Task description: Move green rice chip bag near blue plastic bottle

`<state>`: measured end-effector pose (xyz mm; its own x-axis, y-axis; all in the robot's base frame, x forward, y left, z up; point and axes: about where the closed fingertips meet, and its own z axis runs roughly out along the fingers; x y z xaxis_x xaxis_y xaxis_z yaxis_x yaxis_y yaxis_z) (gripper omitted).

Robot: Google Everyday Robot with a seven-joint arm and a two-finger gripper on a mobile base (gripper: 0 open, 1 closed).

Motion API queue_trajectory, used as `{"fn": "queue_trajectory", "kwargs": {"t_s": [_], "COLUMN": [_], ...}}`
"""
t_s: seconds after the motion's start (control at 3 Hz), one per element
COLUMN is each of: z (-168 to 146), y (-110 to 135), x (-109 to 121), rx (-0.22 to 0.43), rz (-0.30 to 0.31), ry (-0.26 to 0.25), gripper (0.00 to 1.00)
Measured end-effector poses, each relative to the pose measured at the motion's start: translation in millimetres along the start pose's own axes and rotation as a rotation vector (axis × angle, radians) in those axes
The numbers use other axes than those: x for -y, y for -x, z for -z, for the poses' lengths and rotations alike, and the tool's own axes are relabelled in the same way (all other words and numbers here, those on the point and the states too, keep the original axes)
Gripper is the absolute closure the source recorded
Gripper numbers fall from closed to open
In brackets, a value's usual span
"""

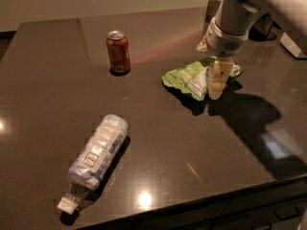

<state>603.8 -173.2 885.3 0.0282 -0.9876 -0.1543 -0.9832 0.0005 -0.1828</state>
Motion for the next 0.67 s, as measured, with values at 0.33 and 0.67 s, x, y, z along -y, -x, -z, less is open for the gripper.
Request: {"fn": "queue_trajectory", "kwargs": {"t_s": [0.33, 0.67], "z": [-4.3, -6.3], "y": [4.5, 10.5], "x": [2.3, 1.1], "rx": [-0.022, -0.029], "rz": [0.02, 0.04], "ry": [0.026, 0.045], "gripper": [0.18, 0.42]}}
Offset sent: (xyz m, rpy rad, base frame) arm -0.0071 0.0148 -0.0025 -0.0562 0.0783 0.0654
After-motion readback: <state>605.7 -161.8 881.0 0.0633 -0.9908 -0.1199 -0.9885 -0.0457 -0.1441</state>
